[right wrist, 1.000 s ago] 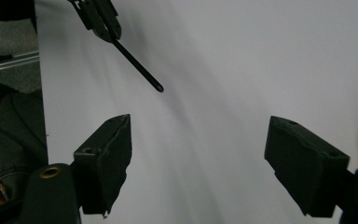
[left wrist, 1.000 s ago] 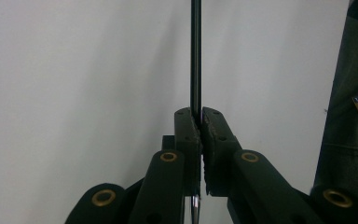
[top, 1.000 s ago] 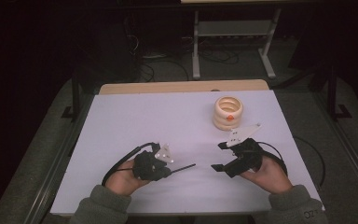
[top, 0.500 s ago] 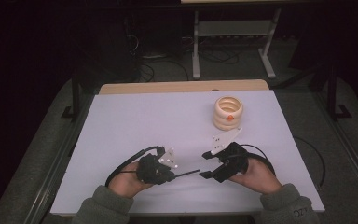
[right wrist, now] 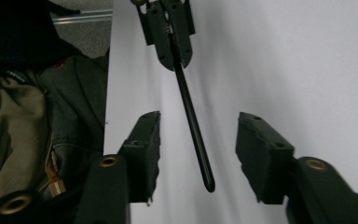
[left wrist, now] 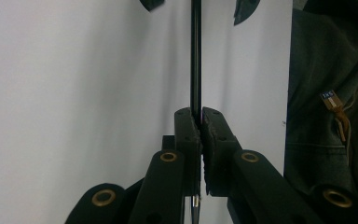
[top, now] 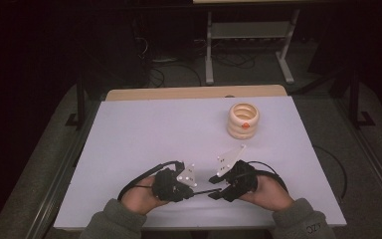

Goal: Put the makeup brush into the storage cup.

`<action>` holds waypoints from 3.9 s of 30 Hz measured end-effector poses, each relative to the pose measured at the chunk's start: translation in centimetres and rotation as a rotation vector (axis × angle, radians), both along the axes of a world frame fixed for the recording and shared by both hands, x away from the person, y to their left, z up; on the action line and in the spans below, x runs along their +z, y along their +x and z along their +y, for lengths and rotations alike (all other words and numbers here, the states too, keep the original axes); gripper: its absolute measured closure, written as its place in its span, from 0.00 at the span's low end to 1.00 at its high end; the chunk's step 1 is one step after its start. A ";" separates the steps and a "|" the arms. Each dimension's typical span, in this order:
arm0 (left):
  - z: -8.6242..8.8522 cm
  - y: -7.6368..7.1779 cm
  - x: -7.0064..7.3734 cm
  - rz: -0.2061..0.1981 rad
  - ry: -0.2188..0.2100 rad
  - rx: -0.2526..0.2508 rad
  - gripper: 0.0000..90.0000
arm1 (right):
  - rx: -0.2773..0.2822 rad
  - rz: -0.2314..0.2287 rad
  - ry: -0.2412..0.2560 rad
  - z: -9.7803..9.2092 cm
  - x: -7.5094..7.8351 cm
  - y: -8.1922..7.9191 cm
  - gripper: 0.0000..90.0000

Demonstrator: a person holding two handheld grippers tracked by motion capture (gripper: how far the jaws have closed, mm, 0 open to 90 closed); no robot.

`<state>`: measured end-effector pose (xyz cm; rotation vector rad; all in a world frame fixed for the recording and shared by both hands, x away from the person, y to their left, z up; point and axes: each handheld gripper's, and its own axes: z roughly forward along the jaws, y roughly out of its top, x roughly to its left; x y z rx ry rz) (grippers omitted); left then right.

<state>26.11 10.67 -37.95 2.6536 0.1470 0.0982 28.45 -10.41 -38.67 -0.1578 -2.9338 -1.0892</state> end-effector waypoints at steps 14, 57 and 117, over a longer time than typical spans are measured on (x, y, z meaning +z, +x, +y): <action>-0.5 -0.4 -0.2 -0.002 0.009 -0.046 0.96 | 0.065 0.018 -0.067 1.0 -1.3 -0.4 0.78; 0.8 0.1 0.4 0.014 -0.077 0.013 0.82 | -0.024 0.024 -0.060 -0.4 -1.4 0.3 0.94; 3.8 2.4 1.4 0.241 -0.562 0.257 0.94 | -0.150 -0.009 0.049 2.1 -2.5 -0.7 0.90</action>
